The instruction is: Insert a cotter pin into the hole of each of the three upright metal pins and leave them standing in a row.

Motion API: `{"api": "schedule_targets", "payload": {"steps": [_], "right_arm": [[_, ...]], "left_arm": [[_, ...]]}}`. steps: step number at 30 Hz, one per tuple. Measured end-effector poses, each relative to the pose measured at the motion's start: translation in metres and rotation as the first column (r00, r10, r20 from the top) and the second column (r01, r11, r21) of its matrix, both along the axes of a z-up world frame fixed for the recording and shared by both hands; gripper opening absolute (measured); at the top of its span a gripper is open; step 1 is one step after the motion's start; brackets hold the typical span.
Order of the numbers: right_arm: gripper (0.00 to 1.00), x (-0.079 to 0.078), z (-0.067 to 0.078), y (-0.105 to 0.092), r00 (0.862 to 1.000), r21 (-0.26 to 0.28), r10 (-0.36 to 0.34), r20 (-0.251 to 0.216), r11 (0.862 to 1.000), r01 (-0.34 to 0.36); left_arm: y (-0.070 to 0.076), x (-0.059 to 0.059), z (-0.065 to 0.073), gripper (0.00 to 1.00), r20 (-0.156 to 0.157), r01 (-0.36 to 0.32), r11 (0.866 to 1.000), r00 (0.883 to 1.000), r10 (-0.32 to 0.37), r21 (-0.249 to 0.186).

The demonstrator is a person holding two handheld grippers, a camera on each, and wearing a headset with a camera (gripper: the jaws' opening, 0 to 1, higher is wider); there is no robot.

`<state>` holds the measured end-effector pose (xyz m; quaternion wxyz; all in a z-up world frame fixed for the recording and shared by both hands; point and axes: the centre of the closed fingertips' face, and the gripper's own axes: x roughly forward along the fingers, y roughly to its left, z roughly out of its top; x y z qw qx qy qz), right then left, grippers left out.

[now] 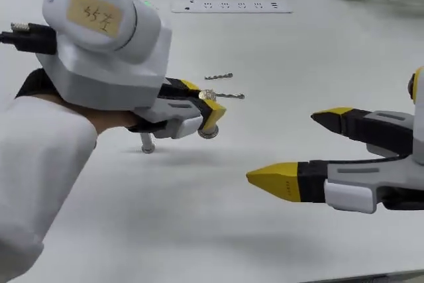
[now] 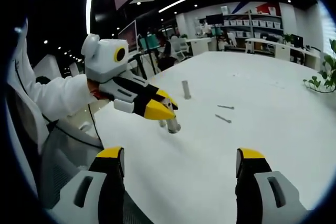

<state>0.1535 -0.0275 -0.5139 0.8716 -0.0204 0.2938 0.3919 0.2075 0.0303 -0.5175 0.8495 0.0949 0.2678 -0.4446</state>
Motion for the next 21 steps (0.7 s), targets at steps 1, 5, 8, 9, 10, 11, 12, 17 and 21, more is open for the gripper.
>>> {"api": "schedule_targets", "payload": {"steps": [1,5,8,9,10,11,12,17,21], "right_arm": [[0.86,-0.001,-0.001,0.0,1.0,0.001,0.001,-0.002,1.0,-0.001],[0.86,-0.008,-0.003,0.004,1.0,0.002,0.013,-0.008,1.0,-0.013],[0.86,-0.011,-0.006,0.005,1.0,0.0,0.021,-0.013,1.0,-0.021],[0.86,-0.012,-0.007,0.005,1.0,-0.002,0.022,-0.014,1.0,-0.022],[0.86,-0.013,-0.006,0.004,1.0,-0.004,0.024,-0.015,1.0,-0.024],[0.86,-0.015,-0.006,0.004,1.0,-0.006,0.024,-0.014,1.0,-0.024],[0.86,-0.015,-0.006,0.003,1.0,-0.007,0.025,-0.015,1.0,-0.025],[0.86,-0.017,-0.009,0.0,0.999,-0.022,0.03,-0.018,0.999,-0.03],[0.86,-0.018,-0.008,-0.002,0.999,-0.02,0.025,-0.02,0.999,-0.026]], "left_arm": [[-0.001,-0.002,-0.002,0.1,0.0,0.0,1.0,1.0,0.0,0.002],[-0.006,-0.01,-0.006,0.1,-0.004,-0.005,1.0,1.0,0.005,0.009],[-0.008,-0.014,-0.013,0.1,0.001,-0.014,1.0,1.0,0.014,0.025],[-0.008,-0.015,-0.015,0.1,0.002,-0.016,0.999,1.0,0.016,0.029],[-0.008,-0.016,-0.018,0.1,0.005,-0.02,0.999,1.0,0.02,0.041],[-0.008,-0.016,-0.02,0.1,0.016,-0.022,0.998,1.0,0.021,0.056],[-0.008,-0.016,-0.022,0.1,0.028,-0.024,0.997,0.999,0.022,0.068],[-0.009,-0.02,-0.03,0.1,0.016,-0.037,0.996,0.999,0.036,0.076],[-0.01,-0.022,-0.036,0.1,0.014,-0.04,0.995,0.999,0.039,0.09]]}}
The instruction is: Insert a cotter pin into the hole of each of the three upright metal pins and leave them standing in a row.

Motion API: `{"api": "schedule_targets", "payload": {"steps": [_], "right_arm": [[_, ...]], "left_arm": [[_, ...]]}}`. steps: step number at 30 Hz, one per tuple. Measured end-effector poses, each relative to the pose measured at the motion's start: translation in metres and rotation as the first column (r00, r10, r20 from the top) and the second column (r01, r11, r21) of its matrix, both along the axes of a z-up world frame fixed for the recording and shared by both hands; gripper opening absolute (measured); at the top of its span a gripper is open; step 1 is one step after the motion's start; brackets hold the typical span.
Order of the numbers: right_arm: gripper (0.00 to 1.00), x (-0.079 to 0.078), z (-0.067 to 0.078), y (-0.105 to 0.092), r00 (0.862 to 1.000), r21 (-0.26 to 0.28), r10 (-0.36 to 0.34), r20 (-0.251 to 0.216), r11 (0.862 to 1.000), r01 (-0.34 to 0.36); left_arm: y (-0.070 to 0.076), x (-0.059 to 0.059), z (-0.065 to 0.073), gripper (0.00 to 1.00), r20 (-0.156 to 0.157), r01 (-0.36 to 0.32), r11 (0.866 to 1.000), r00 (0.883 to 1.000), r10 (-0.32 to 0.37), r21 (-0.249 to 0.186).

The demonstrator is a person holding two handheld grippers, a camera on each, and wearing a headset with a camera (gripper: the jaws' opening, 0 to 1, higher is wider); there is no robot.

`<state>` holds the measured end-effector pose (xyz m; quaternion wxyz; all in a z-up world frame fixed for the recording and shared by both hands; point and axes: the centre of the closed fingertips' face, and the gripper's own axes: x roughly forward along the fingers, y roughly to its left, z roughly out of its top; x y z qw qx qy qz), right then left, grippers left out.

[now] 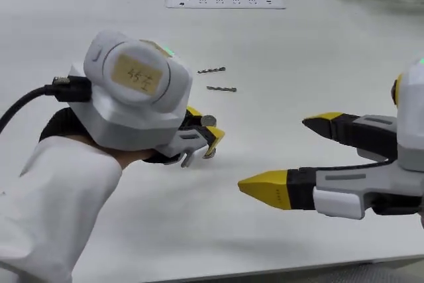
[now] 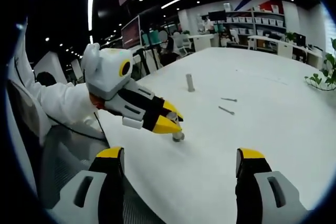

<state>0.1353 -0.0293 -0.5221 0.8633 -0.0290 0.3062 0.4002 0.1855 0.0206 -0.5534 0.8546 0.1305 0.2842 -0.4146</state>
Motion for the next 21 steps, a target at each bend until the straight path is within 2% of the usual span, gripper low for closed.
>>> {"api": "schedule_targets", "payload": {"steps": [6,15,21], "right_arm": [[0.86,-0.002,0.0,0.0,1.0,0.007,0.004,0.001,1.0,-0.004],[0.86,-0.007,0.0,0.001,1.0,0.015,0.018,-0.005,1.0,-0.018],[0.86,-0.01,0.0,-0.001,1.0,0.025,0.021,-0.014,0.999,-0.02]], "left_arm": [[-0.002,-0.003,-0.009,0.1,0.001,0.001,1.0,1.0,-0.001,0.024],[-0.005,-0.008,-0.014,0.1,-0.01,-0.016,1.0,1.0,0.017,0.01],[-0.007,-0.012,-0.018,0.1,0.006,0.018,1.0,1.0,-0.018,0.023]]}}
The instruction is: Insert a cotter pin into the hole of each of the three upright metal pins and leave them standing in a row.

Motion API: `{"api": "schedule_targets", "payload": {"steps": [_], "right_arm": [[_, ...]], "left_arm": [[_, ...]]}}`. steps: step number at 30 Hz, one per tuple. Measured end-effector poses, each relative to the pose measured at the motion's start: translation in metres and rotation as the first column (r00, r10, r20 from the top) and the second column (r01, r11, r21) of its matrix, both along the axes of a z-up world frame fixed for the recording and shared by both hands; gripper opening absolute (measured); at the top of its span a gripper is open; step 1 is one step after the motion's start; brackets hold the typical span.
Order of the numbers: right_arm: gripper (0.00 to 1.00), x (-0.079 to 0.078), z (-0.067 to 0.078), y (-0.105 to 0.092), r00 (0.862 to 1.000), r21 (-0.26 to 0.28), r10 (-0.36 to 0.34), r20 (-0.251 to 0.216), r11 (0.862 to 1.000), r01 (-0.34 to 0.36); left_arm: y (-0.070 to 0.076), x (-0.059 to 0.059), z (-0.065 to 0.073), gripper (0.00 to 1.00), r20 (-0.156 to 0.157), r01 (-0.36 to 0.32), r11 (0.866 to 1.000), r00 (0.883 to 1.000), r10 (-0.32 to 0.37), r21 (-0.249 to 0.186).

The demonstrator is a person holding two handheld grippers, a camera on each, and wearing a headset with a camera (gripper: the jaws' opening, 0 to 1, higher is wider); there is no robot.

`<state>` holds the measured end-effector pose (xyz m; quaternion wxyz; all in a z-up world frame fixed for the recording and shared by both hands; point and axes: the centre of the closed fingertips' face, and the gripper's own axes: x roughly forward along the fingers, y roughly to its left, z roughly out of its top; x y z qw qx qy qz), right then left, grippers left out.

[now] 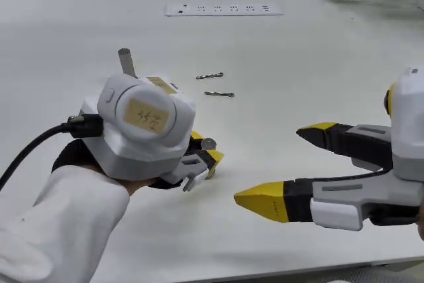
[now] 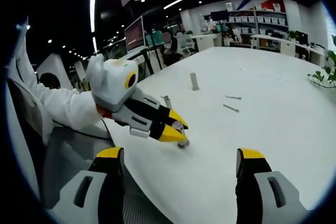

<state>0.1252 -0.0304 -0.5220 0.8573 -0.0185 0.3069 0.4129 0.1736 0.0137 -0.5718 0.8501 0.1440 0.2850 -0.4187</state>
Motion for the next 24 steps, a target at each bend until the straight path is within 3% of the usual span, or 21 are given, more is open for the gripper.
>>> {"api": "schedule_targets", "payload": {"steps": [7,17,19,22,24], "right_arm": [[0.86,-0.001,-0.002,-0.003,1.0,0.001,-0.008,-0.007,1.0,0.008],[0.86,-0.002,-0.004,-0.001,1.0,-0.004,-0.002,-0.013,1.0,0.002],[0.86,-0.002,-0.004,-0.001,1.0,-0.006,0.001,-0.015,1.0,-0.001],[0.86,-0.003,-0.005,-0.001,1.0,-0.009,0.005,-0.018,1.0,-0.005],[0.86,-0.003,-0.006,0.0,1.0,-0.011,0.006,-0.021,1.0,-0.006]], "left_arm": [[0.002,-0.001,-0.001,0.1,0.003,0.001,1.0,1.0,-0.001,-0.013],[0.002,-0.001,0.001,0.11,0.065,0.059,0.998,0.996,-0.059,-0.005],[0.002,-0.002,0.002,0.11,0.059,0.065,0.998,0.996,-0.063,-0.02],[0.002,-0.003,0.013,0.11,0.083,0.082,0.995,0.993,-0.078,-0.054],[0.001,-0.006,0.021,0.17,0.072,0.098,0.991,0.993,-0.091,-0.092]]}}
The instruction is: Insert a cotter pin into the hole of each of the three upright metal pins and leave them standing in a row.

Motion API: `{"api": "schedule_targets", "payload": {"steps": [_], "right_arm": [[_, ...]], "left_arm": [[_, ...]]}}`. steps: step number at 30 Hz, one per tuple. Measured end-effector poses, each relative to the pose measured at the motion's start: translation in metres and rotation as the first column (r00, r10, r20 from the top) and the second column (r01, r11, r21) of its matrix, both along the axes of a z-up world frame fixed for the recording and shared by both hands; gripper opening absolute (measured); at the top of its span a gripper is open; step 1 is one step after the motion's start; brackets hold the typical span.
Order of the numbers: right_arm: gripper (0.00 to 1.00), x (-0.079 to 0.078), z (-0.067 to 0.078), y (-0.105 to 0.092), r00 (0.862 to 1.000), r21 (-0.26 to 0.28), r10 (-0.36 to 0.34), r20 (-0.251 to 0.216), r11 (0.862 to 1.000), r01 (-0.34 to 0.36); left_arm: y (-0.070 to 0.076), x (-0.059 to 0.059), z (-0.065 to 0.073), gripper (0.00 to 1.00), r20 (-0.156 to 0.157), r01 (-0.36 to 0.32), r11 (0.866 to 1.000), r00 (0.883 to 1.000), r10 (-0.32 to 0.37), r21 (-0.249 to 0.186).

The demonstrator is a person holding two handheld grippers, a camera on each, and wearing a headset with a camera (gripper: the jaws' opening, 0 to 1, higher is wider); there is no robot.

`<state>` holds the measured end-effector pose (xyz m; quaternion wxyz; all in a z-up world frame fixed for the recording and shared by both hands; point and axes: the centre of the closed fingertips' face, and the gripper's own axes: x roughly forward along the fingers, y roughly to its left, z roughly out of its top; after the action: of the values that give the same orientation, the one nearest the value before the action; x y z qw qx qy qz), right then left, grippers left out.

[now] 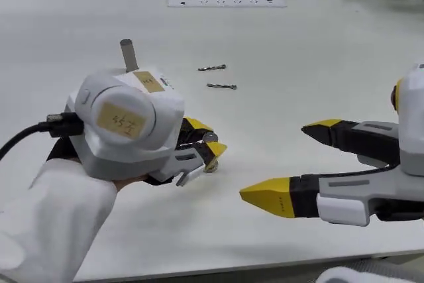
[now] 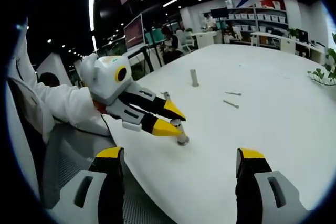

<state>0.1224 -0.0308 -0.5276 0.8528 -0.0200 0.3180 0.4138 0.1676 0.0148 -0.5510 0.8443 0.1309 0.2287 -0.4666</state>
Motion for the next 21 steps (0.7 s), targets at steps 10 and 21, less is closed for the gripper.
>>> {"api": "schedule_targets", "payload": {"steps": [10,21], "right_arm": [[0.86,0.001,0.002,0.003,1.0,0.002,0.019,-0.006,1.0,-0.019],[0.8,0.003,0.0,-0.011,0.998,-0.038,0.051,-0.025,0.998,-0.052]], "left_arm": [[0.013,-0.037,0.008,0.63,-0.082,0.09,0.991,0.992,-0.098,-0.096],[0.031,-0.057,0.023,0.89,-0.122,0.058,0.984,0.989,-0.079,-0.171]]}}
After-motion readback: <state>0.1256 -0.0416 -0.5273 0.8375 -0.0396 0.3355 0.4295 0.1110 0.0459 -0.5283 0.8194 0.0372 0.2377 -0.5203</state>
